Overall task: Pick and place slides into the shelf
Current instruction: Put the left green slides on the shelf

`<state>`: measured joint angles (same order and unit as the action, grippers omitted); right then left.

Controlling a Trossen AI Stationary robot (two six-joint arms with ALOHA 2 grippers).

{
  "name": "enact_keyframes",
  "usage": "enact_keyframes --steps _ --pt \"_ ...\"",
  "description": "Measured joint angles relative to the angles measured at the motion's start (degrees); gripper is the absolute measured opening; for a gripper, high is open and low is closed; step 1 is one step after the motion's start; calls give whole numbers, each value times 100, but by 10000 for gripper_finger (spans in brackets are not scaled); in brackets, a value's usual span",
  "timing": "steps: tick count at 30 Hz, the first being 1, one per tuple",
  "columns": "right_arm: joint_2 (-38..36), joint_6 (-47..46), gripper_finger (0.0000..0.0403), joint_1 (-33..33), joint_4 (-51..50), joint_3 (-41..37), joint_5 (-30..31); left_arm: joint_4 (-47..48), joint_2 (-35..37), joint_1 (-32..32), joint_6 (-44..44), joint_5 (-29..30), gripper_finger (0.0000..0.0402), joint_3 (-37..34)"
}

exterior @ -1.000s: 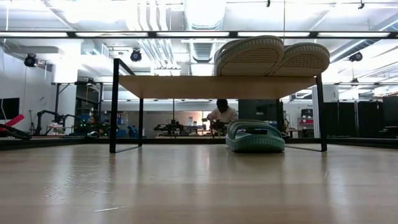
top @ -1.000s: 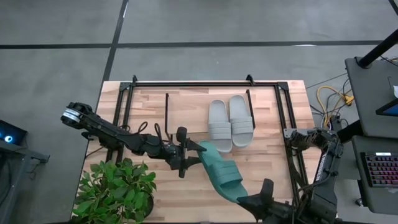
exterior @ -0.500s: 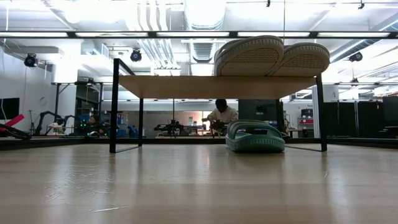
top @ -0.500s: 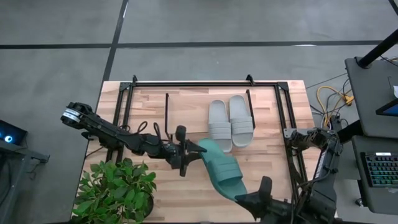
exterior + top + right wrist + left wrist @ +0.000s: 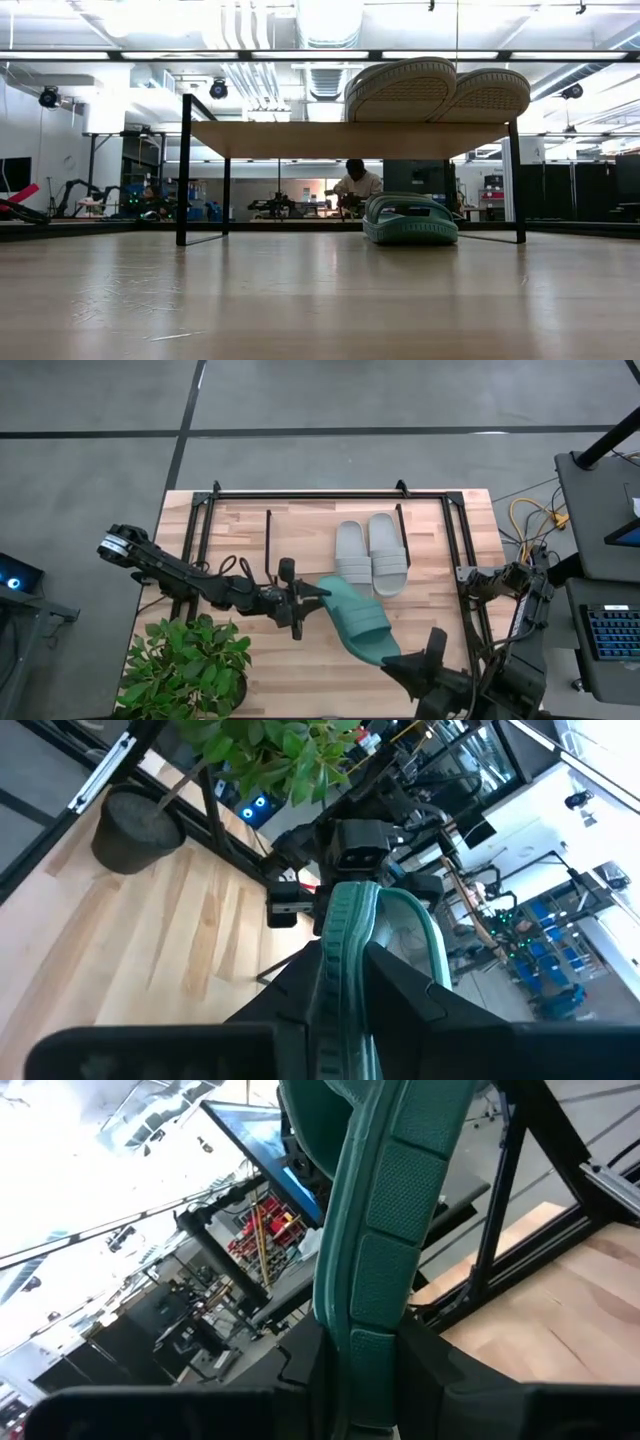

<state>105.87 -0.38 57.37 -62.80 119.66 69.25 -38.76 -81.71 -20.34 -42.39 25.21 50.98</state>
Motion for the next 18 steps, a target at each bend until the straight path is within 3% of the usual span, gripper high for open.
enact_keyframes --steps 6,18 --pt "-55 -15 58 -5 -41 -2 4 -24 11 -15 0 427 56 0" --pt "-248 -153 59 11 -420 -4 -161 -42 331 -105 -171 582 53 26"
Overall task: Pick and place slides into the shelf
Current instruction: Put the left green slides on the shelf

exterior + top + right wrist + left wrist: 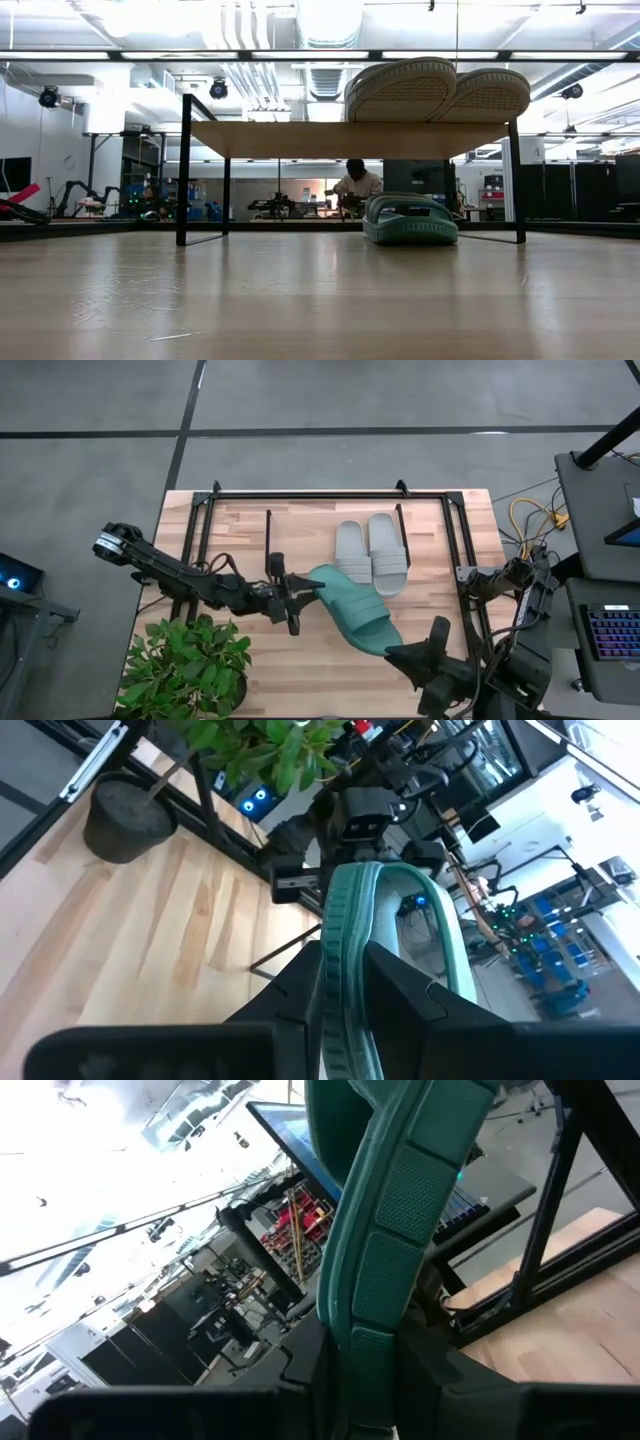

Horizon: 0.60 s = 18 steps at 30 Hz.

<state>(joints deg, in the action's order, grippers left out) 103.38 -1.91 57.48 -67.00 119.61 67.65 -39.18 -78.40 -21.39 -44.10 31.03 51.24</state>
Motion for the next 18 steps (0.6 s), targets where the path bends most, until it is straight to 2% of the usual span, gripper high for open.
enact_keyframes --steps 13,18 --pt "-242 -20 62 1 -35 -7 -19 223 177 -17 5 135 52 0" --pt "-318 12 96 52 -17 -4 -108 199 177 4 74 508 52 -2"
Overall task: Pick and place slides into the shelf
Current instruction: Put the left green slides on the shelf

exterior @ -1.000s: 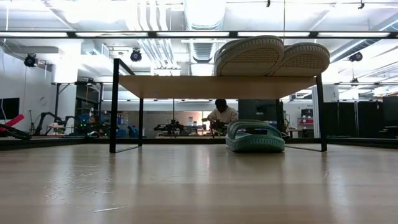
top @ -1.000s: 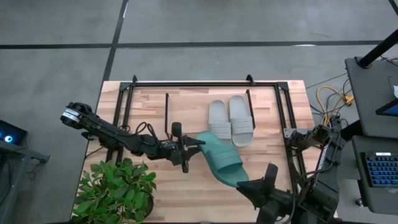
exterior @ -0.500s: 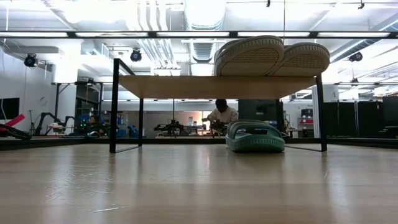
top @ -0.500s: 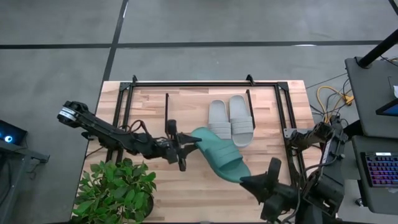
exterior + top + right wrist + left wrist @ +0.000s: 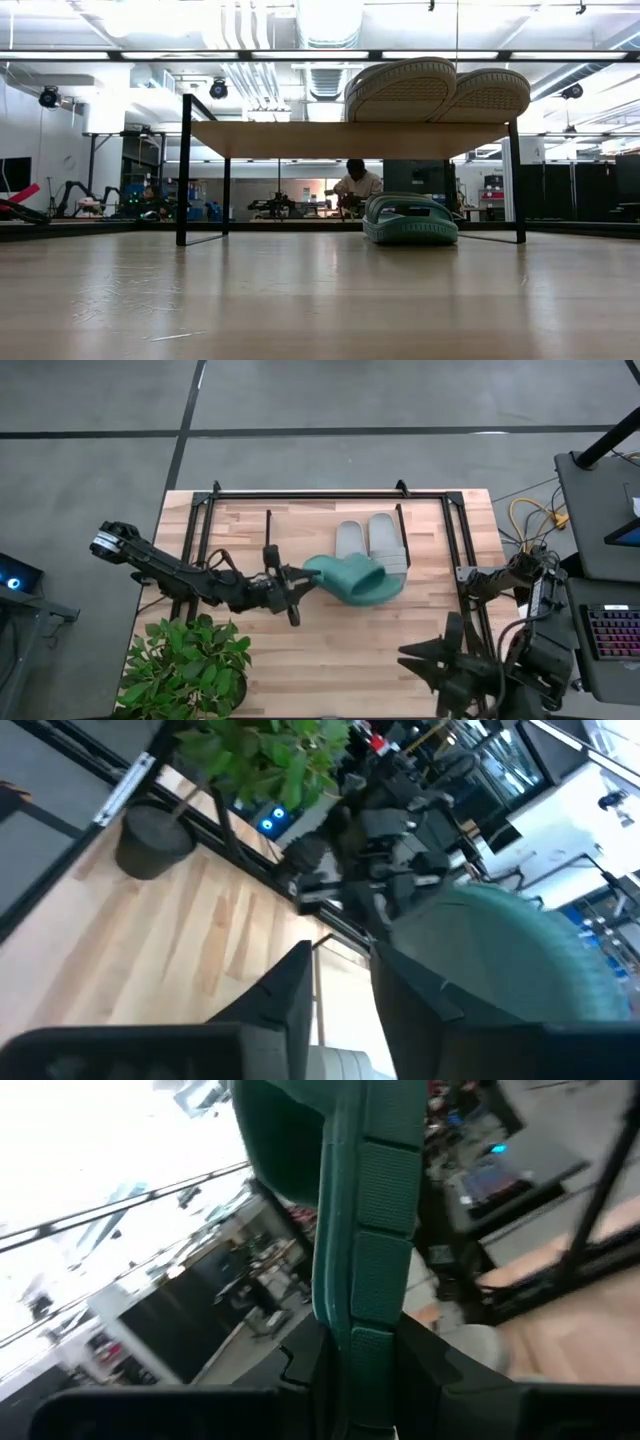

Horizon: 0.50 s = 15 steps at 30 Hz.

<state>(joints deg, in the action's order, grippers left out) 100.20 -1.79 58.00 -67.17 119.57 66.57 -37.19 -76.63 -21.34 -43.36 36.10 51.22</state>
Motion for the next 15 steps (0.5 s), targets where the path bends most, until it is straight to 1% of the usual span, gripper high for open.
enact_keyframes --steps 6,9,12,15 --pt "-25 80 151 -15 -6 0 74 52 18 -14 -38 432 51 -4" --pt "-68 64 169 7 -6 0 129 44 18 -11 -45 592 51 -4" --pt "-88 -14 176 -2 -9 0 546 33 16 -17 -52 973 51 15" --pt "-130 -24 175 26 -13 0 1190 29 16 -89 -50 1730 51 41"
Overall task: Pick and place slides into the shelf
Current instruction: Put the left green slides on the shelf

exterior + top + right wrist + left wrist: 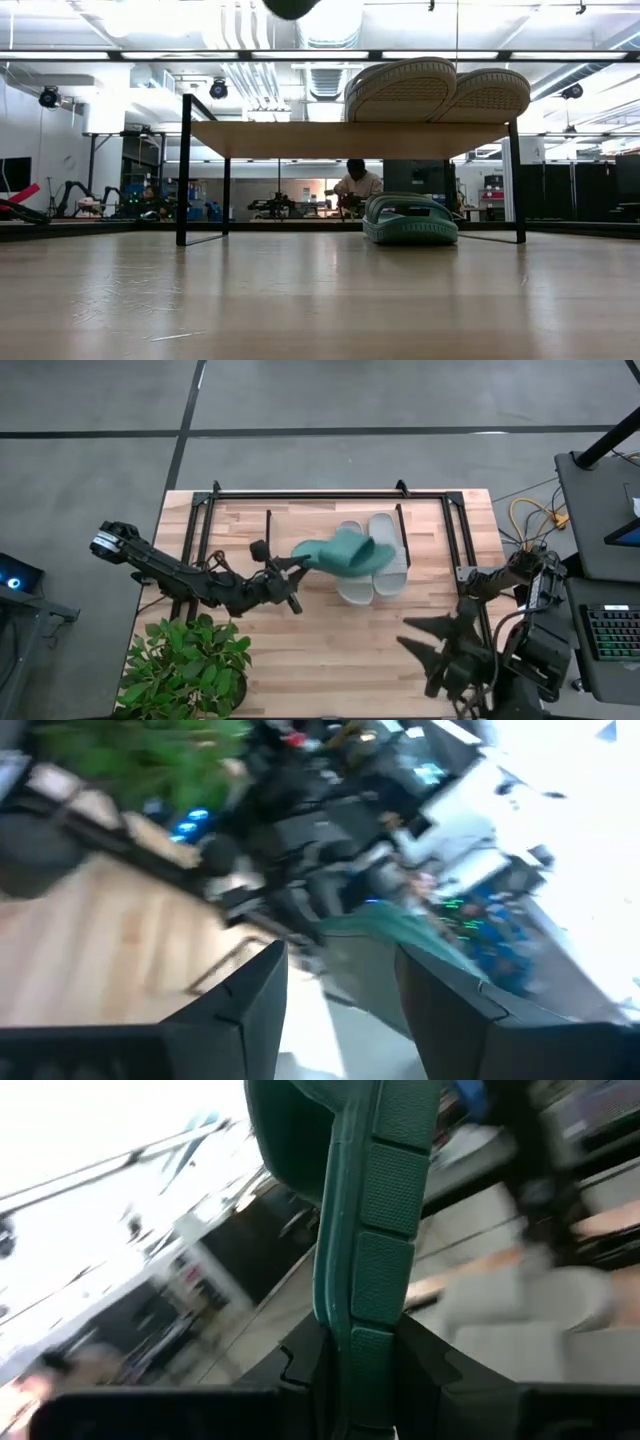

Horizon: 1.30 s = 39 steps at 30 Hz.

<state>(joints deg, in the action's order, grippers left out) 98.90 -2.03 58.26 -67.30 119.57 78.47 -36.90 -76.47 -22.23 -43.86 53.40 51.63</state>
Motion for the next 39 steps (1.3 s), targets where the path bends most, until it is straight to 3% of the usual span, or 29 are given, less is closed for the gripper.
enact_keyframes --steps 5,9,14,21,25,39 --pt "-139 -127 168 22 1 0 455 -1 -132 -167 -67 1183 51 162" --pt "-297 -452 167 0 -28 -4 467 -14 -513 -309 -765 1657 51 571" --pt "-489 -1072 175 13 -531 -20 455 19 -1344 -377 -1870 2943 51 1340" --pt "-778 -2842 196 -28 -1767 -40 272 55 -2016 -254 -2098 2838 51 2059" --pt "-854 -3501 205 -94 -2248 -73 -309 49 -2102 -124 -2150 2827 51 2182" --pt "-1594 -5300 205 -608 -2272 -297 -688 35 -2046 130 -2156 2782 51 2188"
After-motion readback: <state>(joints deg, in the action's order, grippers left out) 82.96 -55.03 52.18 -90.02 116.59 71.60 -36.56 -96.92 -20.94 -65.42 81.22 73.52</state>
